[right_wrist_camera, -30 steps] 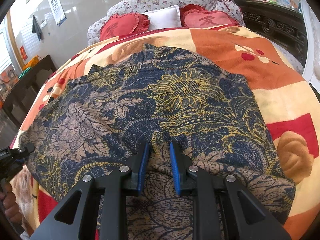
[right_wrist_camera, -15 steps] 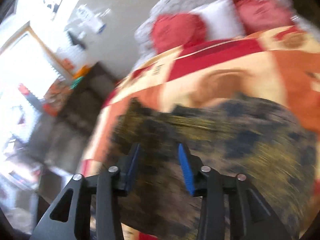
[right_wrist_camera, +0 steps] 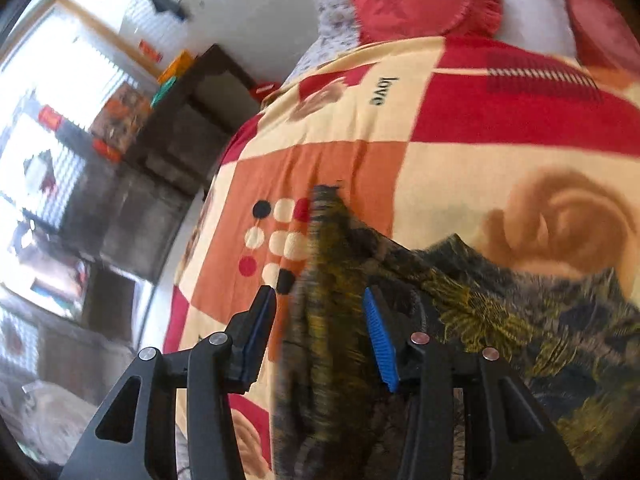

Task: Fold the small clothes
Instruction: 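Fold the held end over toward the collar while the right tool pinches the shirt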

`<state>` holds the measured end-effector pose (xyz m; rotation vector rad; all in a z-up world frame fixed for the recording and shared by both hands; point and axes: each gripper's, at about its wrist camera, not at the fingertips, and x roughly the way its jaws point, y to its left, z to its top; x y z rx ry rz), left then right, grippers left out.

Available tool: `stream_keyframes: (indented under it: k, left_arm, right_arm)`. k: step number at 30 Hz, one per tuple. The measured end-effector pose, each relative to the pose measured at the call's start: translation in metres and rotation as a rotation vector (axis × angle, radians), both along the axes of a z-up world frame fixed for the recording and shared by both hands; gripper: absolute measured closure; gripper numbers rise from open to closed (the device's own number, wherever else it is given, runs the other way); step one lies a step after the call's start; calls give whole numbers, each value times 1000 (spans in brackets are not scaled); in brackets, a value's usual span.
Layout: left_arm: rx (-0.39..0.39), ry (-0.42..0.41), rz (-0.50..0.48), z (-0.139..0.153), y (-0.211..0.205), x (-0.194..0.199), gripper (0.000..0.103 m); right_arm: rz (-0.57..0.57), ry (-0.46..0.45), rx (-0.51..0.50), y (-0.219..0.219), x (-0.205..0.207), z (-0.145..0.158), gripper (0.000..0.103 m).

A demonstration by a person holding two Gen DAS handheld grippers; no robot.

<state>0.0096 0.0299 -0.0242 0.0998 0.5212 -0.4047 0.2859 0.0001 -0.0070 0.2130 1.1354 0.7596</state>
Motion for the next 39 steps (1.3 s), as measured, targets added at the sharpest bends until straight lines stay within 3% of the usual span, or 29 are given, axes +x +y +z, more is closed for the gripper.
stream_keyframes:
  k: [4, 6, 7, 14, 20, 25, 32, 35, 36, 39]
  left_arm:
    - [6, 0, -11, 0, -2, -1, 90]
    - [7, -3, -20, 3, -3, -3, 90]
    - [4, -4, -28, 4, -4, -3, 90]
    - [8, -22, -128, 13, -41, -17, 90]
    - [-5, -7, -234, 18, -93, -29, 90]
    - [29, 38, -317, 6, -147, -36, 90]
    - [119, 118, -344, -26, -200, -31, 88]
    - [153, 172, -356, -42, -209, -32, 77]
    - [152, 183, -363, -45, -209, -34, 69]
    - [125, 188, -408, -38, -200, -47, 62]
  right_arm:
    - [48, -54, -137, 17, -6, 1, 55]
    - [61, -65, -205, 18, -5, -3, 74]
    - [63, -54, -208, 13, -5, -4, 91]
    - [-34, -53, -157, -72, -12, 14, 91]
    - [-119, -16, -220, -162, -26, 11, 91]
    - [-192, 24, -243, -219, -40, -7, 91]
    - [-267, 47, -288, -252, -39, -59, 91]
    - [-330, 108, -307, -270, -39, -84, 82]
    - [-347, 127, -276, -277, -40, -89, 81]
    - [-426, 100, -175, -302, -52, -78, 80]
